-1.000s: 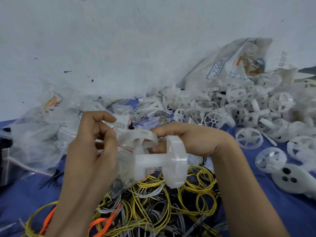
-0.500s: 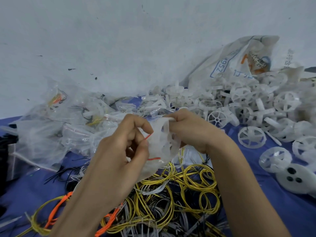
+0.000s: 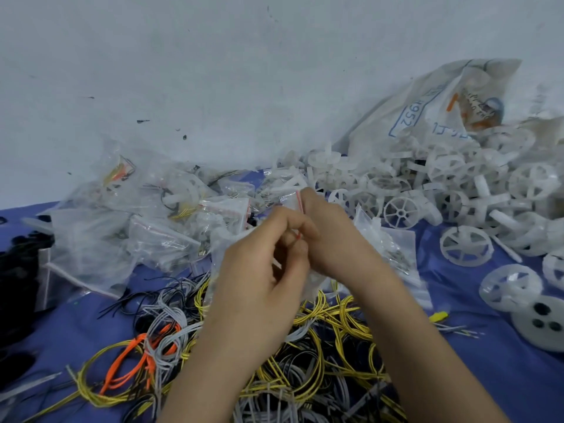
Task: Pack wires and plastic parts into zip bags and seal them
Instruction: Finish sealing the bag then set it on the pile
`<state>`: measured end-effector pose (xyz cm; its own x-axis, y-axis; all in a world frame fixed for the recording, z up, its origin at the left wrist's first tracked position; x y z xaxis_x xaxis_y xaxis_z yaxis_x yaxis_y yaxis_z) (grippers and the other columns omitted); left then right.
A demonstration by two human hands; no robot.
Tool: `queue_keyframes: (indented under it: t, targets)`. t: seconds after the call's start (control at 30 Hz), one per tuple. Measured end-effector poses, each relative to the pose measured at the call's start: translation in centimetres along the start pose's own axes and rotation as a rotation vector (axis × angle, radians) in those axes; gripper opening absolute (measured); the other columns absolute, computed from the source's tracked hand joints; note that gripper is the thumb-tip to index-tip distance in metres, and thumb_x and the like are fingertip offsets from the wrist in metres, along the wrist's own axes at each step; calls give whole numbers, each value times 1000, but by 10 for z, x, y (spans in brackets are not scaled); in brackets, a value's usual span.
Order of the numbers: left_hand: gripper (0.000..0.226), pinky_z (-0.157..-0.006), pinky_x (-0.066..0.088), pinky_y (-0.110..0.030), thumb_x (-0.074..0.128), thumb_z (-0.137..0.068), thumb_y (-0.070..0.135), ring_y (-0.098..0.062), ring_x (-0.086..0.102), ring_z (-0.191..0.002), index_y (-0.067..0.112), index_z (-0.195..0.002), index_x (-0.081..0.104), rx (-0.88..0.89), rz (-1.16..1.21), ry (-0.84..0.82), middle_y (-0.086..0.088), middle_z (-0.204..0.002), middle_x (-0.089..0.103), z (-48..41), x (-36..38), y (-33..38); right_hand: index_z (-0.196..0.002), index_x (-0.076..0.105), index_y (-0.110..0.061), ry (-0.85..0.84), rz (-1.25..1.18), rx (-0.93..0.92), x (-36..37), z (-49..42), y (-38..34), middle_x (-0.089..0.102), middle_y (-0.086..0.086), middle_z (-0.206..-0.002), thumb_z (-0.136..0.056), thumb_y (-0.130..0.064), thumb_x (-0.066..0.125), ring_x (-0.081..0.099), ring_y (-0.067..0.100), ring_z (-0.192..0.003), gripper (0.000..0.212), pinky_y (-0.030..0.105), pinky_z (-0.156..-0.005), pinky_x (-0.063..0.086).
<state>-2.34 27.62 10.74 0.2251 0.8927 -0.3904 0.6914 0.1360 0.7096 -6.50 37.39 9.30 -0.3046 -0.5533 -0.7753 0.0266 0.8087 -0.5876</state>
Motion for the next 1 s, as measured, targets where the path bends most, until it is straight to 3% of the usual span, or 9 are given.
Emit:
queue_keyframes:
  t: [0.2, 0.27, 0.37, 0.5, 0.63, 0.7, 0.77, 0.9, 1.0]
  targets:
    - [21, -54, 43, -16, 49, -86, 22, -7, 54, -57, 39, -82, 60, -35, 20, 251, 11, -68, 58, -1, -39, -13, -106, 62, -21, -311, -826, -21, 4, 13, -11, 59, 2, -121, -87, -1, 59, 61, 10, -96, 28, 25, -66, 55]
    - [24, -54, 45, -14, 51, -87, 17, -7, 56, -55, 36, -78, 62, -48, 119, 379, 9, -64, 58, 1, -57, -18, -97, 66, -24, -221, -720, -106, -14, 14, -11, 65, -6, -112, -86, -21, 65, 62, 1, -98, 12, 30, -88, 53]
    - [32, -56, 48, -18, 53, -91, 6, -9, 56, -55, 32, -76, 65, -72, 267, 504, 5, -65, 57, 5, -74, -25, -94, 70, -29, -300, -441, -265, -17, 24, -23, 65, -18, -115, -72, -52, 73, 54, -5, -114, 32, 23, -102, 37]
    - [29, -55, 50, -22, 54, -88, 5, -10, 55, -54, 29, -77, 67, -73, 266, 485, 2, -62, 57, 5, -81, -20, -74, 66, -27, -104, -104, -322, -31, 18, -23, 62, -12, -116, -78, -27, 74, 48, -2, -113, 8, 3, -85, 28]
    - [22, -51, 50, -19, 58, -88, 6, -9, 56, -50, 25, -80, 66, -40, 194, 414, -2, -61, 59, 4, -87, -5, -75, 56, -26, 192, -94, -165, -56, 7, 0, 48, 2, -118, -89, -20, 62, 48, 20, -112, 16, 19, -91, 34]
    - [26, -49, 49, -18, 55, -92, 1, -9, 55, -46, 24, -84, 66, -37, 158, 343, -4, -58, 58, 3, -83, -1, -77, 55, -19, 128, -298, -76, -48, 4, 12, 55, 9, -107, -93, -17, 55, 60, 29, -93, 16, 36, -75, 53]
    - [29, -47, 48, -19, 51, -94, 1, -10, 54, -42, 24, -85, 66, -43, 108, 315, -5, -57, 58, 3, -82, 0, -78, 58, -14, -16, -539, -57, -36, 8, 10, 59, 4, -93, -92, -24, 57, 63, 27, -77, 16, 29, -54, 54]
    - [27, -49, 48, -19, 51, -94, 4, -8, 54, -44, 24, -84, 66, -48, 104, 339, -4, -58, 59, 4, -85, -1, -85, 69, -26, -324, -340, -234, -17, 26, -13, 65, -17, -80, -70, -66, 62, 63, 7, -72, 43, 34, -63, 60]
    - [21, -53, 49, -18, 58, -92, 13, -8, 57, -56, 31, -86, 68, -49, 116, 306, -5, -69, 60, 3, -80, -2, -88, 73, -19, -310, -223, -151, -6, 20, -3, 70, 7, -93, -70, -72, 56, 68, 22, -76, 59, 37, -68, 60]
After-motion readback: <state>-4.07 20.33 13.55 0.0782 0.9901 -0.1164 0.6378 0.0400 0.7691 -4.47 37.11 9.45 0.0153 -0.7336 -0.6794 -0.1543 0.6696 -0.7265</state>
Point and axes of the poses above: each hand's wrist, its own z-axis away from the middle knuckle, its own x-axis out of the palm, y = z × x, the point moved 10 cm from there along -z, towards the middle knuckle
